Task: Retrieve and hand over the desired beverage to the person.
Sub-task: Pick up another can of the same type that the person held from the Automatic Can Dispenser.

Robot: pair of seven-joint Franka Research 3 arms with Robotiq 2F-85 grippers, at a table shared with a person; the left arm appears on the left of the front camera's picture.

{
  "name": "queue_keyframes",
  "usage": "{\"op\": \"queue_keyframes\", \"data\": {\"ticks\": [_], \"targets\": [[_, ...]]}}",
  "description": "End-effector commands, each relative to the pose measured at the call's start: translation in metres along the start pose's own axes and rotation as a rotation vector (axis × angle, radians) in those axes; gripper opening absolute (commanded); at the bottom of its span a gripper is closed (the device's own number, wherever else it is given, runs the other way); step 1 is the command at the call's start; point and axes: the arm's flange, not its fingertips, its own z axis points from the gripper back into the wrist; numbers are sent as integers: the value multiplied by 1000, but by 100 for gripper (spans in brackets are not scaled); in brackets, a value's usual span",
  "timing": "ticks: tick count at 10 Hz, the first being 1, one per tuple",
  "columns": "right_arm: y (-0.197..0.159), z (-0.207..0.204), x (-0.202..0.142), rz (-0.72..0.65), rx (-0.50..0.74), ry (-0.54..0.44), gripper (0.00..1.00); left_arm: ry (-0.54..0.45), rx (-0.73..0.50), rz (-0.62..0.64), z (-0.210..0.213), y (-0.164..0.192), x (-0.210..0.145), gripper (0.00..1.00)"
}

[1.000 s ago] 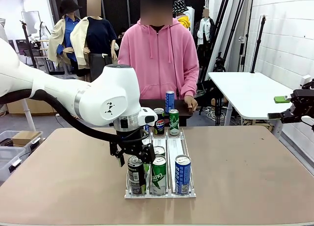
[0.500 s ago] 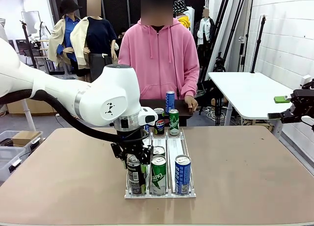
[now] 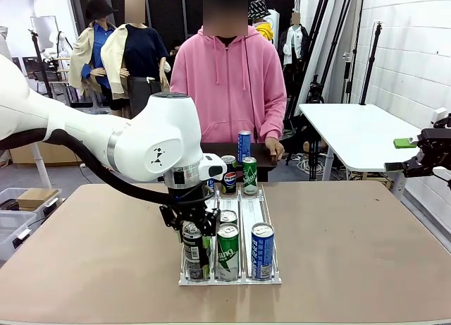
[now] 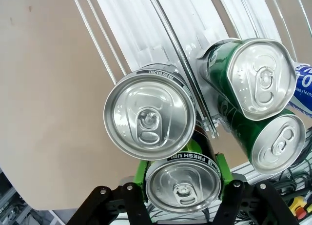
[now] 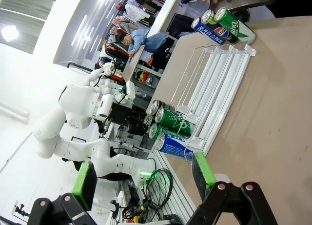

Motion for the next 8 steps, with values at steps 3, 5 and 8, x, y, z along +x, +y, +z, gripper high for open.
{"op": "queue_keyframes", "data": {"ticks": [3, 5, 8], "targets": [[1, -1, -1, -9, -2, -9, 100, 0, 2, -2, 0, 0, 0, 0], [1, -1, -1, -9, -2, -9, 100, 0, 2, -2, 0, 0, 0, 0], [1, -1, -1, -9, -2, -9, 100, -11, 15, -8, 7, 0, 1, 0]]}}
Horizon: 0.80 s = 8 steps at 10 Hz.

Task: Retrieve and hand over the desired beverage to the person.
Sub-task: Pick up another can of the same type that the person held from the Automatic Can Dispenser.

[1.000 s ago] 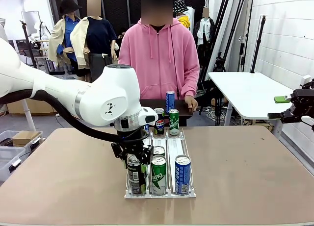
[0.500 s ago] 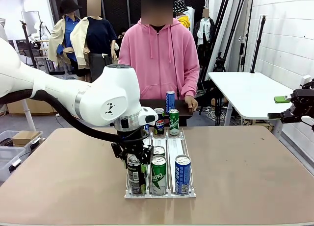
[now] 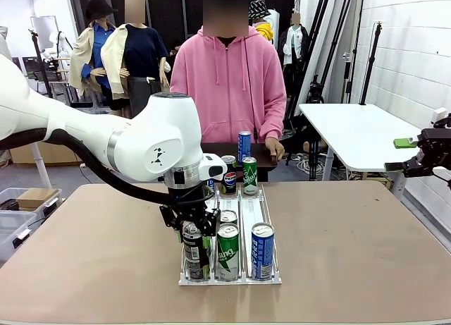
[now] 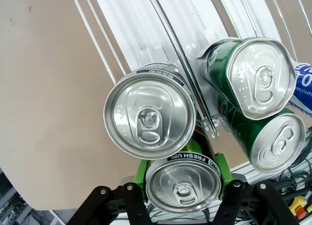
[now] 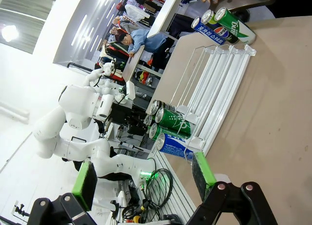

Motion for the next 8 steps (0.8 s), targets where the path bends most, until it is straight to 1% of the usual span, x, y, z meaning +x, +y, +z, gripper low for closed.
{"op": "queue_keyframes", "data": {"ticks": [1, 2, 5, 8], "targets": [[1, -1, -1, -9, -2, -9, 100, -24, 26, -4, 13, 0, 3, 0], [1, -1, -1, -9, -2, -9, 100, -32, 17, -6, 22, -1, 4, 0], [1, -1, -1, -9, -2, -9, 100, -49, 45, -19, 58, -8, 9, 0], [1, -1, -1, -9, -2, -9, 100, -68, 80, -39, 107, -13, 8, 0]]}}
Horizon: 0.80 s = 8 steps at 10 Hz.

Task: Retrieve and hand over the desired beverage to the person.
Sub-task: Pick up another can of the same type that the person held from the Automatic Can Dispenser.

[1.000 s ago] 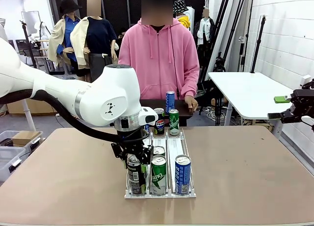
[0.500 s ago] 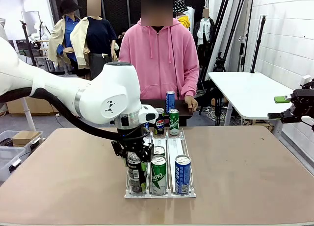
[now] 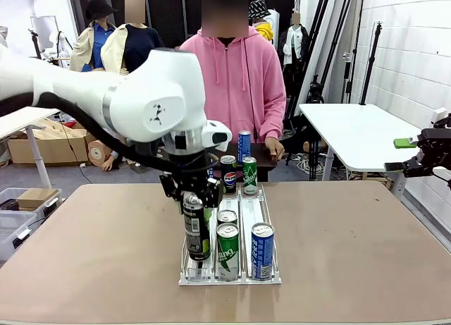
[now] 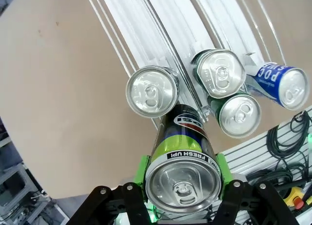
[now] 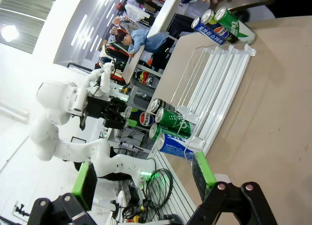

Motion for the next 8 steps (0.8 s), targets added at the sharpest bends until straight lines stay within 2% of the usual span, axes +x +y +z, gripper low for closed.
{"op": "queue_keyframes", "data": {"ticks": [1, 5, 8], "targets": [[1, -1, -1, -9, -2, -9, 100, -56, 37, -2, 38, 5, 2, 0], [1, -1, -1, -9, -2, -9, 100, -119, 39, 14, 107, 30, -12, 0], [1, -1, -1, -9, -2, -9, 100, -61, 58, 71, 124, 88, -6, 0]]}}
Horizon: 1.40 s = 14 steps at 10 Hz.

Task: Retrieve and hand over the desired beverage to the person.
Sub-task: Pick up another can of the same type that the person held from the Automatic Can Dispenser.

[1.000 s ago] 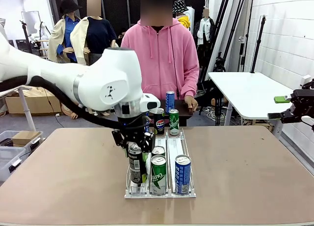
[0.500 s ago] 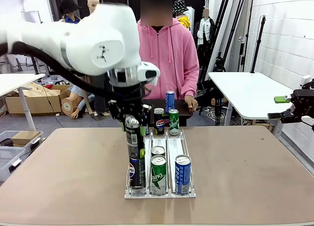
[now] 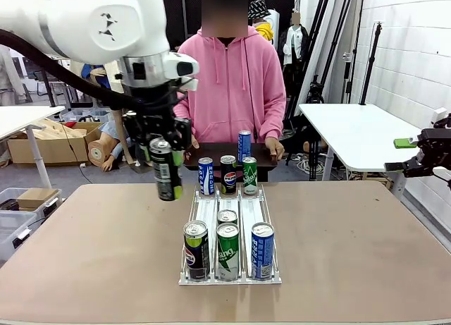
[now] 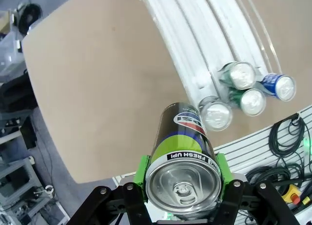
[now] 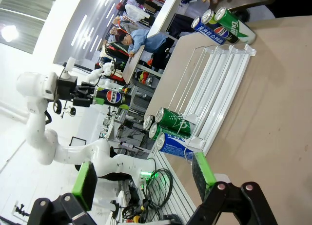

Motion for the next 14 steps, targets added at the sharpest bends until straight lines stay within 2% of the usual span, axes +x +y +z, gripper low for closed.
{"op": "queue_keyframes", "data": {"ticks": [1, 5, 9, 11, 14], "targets": [[1, -1, -1, -9, -2, -9, 100, 21, 32, 18, 9, 41, 6, 0], [1, -1, -1, -9, -2, -9, 100, 24, 4, 46, 23, 118, -17, 0], [1, -1, -1, -9, -2, -9, 100, 76, -28, 32, 8, 161, -33, 0], [1, -1, -1, -9, -2, -9, 100, 73, -33, 48, -4, 167, -33, 0], [1, -1, -1, -9, -2, -9, 100, 97, -9, 57, 3, 160, -30, 0]]}}
